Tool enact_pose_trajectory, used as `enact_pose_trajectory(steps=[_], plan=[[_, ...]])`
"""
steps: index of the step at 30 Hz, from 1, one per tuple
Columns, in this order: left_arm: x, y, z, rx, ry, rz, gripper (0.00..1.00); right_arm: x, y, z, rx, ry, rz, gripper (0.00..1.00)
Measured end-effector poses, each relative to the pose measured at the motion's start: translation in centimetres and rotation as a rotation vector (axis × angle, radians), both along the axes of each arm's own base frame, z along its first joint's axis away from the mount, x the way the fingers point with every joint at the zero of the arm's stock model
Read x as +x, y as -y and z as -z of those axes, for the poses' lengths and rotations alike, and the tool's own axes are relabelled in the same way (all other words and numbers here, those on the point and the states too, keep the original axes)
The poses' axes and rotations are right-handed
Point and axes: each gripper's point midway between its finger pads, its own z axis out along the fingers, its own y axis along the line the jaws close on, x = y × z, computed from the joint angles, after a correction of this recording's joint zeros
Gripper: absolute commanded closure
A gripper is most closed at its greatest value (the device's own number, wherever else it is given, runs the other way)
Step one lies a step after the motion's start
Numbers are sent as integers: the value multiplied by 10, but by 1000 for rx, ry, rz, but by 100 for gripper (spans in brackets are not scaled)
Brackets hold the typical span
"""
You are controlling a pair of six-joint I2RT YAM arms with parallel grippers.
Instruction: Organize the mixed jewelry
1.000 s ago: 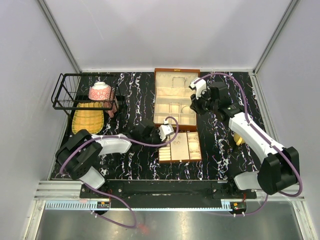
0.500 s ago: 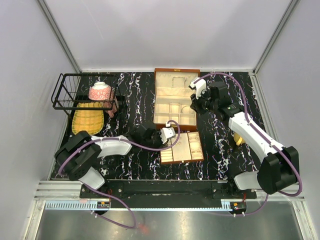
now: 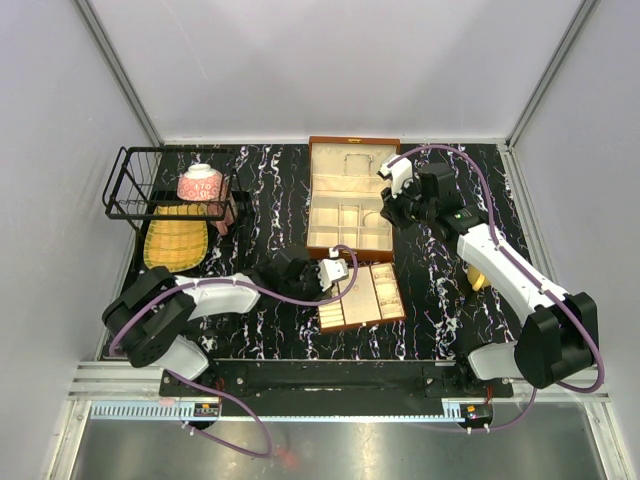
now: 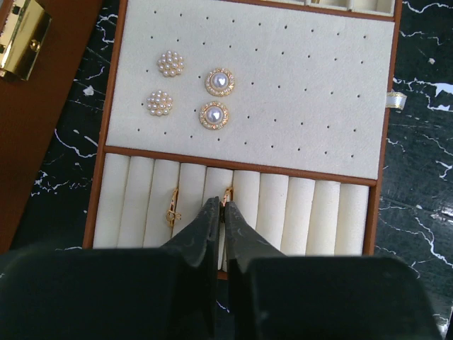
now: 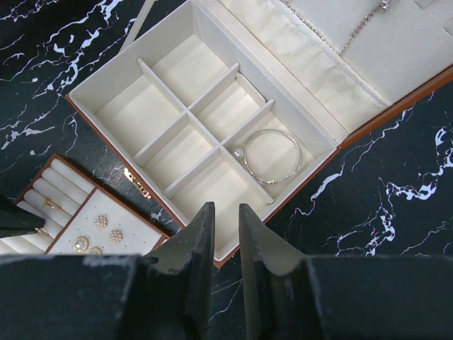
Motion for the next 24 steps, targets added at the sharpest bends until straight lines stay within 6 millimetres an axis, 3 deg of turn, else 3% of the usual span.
enact_pose_trajectory(steps=[8, 24], plan=[[0, 1, 4, 6, -8, -1, 75, 0, 0, -1, 1, 3, 1, 74], [-3, -4, -5, 4, -2, -7, 72, -2, 1, -2, 3, 7, 1, 74]])
